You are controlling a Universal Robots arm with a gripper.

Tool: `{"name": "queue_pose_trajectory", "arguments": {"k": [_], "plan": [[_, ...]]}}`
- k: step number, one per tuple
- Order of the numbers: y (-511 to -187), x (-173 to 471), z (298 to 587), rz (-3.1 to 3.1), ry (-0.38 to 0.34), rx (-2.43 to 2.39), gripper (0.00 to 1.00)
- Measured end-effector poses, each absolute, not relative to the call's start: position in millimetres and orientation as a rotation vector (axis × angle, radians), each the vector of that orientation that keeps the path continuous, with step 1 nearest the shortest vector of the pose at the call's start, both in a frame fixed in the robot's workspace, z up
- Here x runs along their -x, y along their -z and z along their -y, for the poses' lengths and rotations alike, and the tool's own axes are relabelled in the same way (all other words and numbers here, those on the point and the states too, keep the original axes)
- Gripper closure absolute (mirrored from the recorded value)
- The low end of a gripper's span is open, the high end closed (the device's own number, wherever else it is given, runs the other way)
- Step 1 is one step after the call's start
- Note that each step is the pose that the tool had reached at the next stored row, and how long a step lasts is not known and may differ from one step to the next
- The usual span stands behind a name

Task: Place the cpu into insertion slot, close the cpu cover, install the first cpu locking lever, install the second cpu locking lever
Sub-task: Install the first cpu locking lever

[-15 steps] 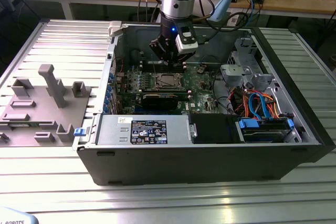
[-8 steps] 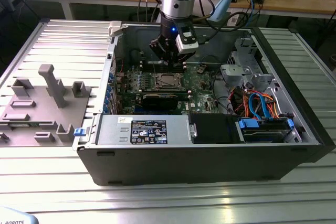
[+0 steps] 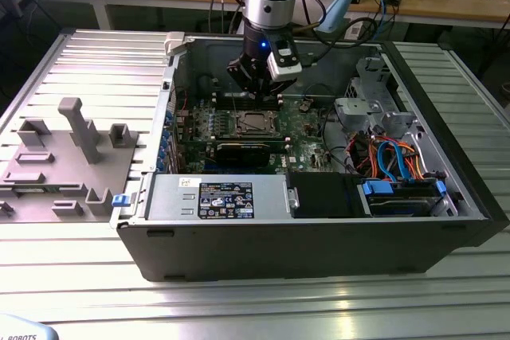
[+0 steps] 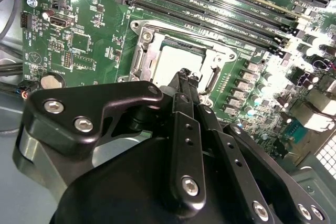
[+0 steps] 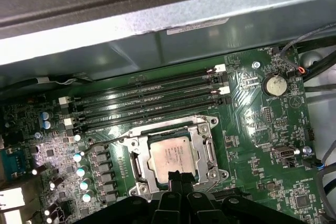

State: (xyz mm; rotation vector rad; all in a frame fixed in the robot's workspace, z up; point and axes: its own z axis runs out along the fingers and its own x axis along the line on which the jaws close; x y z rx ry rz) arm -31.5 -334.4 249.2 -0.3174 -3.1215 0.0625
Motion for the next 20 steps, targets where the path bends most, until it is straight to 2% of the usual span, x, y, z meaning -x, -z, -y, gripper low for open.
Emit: {"name": "queue_pose_trajectory", "arguments": {"k": [20], "plan": [[-249.2, 31.6, 334.4, 3.125, -0.063, 0.284, 0.89]]}}
